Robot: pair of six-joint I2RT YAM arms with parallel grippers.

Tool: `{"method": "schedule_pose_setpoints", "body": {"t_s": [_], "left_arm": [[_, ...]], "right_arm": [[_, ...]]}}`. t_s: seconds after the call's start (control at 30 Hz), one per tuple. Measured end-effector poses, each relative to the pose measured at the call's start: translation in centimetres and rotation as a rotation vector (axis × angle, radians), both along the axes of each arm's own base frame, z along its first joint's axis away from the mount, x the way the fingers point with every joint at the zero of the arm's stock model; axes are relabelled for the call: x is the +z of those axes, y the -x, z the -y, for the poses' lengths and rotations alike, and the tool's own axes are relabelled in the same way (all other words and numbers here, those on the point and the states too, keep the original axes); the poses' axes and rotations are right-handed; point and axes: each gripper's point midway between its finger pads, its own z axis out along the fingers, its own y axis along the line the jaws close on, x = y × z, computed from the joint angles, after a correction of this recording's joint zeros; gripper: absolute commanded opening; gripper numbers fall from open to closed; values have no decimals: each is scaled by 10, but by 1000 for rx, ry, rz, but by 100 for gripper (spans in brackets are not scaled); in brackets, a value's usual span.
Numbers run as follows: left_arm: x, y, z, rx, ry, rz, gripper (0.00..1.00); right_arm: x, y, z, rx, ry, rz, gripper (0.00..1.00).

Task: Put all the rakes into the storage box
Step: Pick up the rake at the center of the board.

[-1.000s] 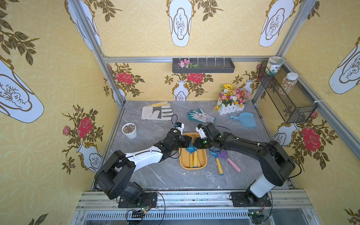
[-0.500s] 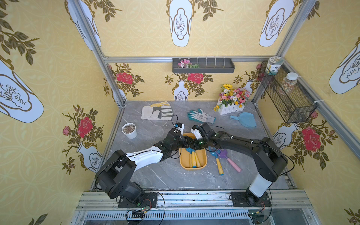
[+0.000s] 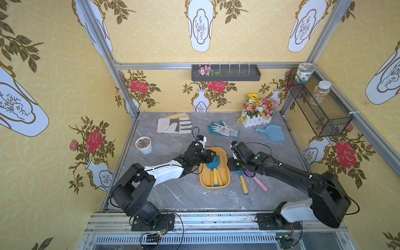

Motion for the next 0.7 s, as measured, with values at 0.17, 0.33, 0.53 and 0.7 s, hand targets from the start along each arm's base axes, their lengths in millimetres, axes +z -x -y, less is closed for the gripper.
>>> {"method": "schedule_pose_setpoints", "body": {"t_s": [0.17,0.33,0.53,0.7], "left_arm": [[1,-3,3,-3,8,4,47],[3,-5,7,-8,16,5,47],[-1,-5,10,-17,16,-5,47],[-3,-3,11,-24,23,-20,47]], "right_arm": [[-14,20,33,-95,79,-29,55],[-28,33,46,-131,107,-70,55],[-32,38,61,-192,146,-84,55],[-30,27,80,-272,188,-87,56]]}}
